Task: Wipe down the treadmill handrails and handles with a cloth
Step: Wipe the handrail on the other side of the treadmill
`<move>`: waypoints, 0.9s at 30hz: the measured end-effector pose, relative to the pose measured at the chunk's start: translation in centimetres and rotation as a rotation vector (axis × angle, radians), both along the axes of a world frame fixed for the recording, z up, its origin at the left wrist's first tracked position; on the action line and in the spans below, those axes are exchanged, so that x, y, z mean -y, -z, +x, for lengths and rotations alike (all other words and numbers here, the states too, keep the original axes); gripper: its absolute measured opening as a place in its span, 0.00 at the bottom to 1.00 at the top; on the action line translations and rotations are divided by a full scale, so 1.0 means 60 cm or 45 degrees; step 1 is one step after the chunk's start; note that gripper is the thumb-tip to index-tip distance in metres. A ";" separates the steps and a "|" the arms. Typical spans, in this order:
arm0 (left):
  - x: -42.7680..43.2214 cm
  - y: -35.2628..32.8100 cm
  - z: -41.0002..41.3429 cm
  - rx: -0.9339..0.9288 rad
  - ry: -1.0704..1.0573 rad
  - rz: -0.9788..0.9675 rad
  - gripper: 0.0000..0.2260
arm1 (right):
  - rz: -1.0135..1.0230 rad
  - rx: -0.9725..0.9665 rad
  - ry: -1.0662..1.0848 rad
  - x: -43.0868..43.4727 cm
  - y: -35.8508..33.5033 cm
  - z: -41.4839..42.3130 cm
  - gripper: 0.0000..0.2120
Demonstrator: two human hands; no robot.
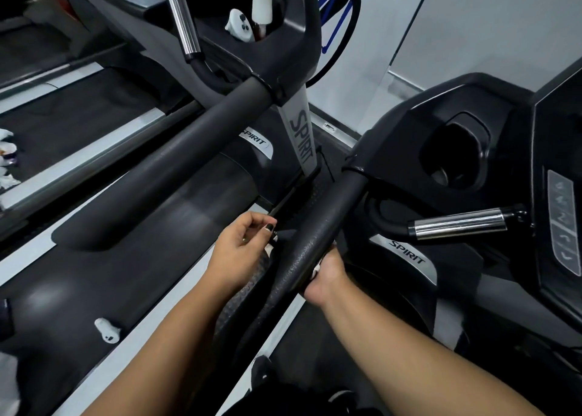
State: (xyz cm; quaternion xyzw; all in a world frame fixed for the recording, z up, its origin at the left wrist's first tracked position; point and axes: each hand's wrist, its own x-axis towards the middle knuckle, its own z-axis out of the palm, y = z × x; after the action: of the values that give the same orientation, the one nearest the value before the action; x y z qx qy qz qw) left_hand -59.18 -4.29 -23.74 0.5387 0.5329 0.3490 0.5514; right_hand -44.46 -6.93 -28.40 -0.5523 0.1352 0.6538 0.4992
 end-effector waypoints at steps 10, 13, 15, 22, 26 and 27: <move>-0.019 0.014 -0.014 -0.012 -0.038 -0.006 0.09 | 0.075 0.464 0.074 0.000 -0.021 -0.002 0.17; -0.021 0.015 -0.012 0.011 -0.029 -0.018 0.09 | 0.083 0.520 0.133 -0.028 -0.017 0.019 0.19; -0.023 0.016 -0.013 0.011 -0.027 -0.014 0.09 | 0.090 0.513 0.152 -0.038 -0.023 0.033 0.24; -0.021 0.019 -0.023 0.003 -0.033 -0.038 0.09 | 0.017 0.250 0.149 -0.035 -0.020 0.037 0.29; -0.016 0.015 -0.029 -0.009 -0.028 -0.042 0.08 | -0.042 0.016 -0.033 -0.003 -0.021 0.009 0.25; -0.015 0.016 -0.031 -0.020 -0.030 -0.046 0.08 | -0.029 -0.012 -0.095 0.007 -0.020 -0.001 0.24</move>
State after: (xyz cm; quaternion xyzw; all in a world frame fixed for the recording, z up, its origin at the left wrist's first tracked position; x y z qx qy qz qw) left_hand -61.06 -3.37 -24.70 0.5250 0.5498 0.3417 0.5527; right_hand -44.53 -7.37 -27.21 -0.5595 0.1242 0.6730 0.4676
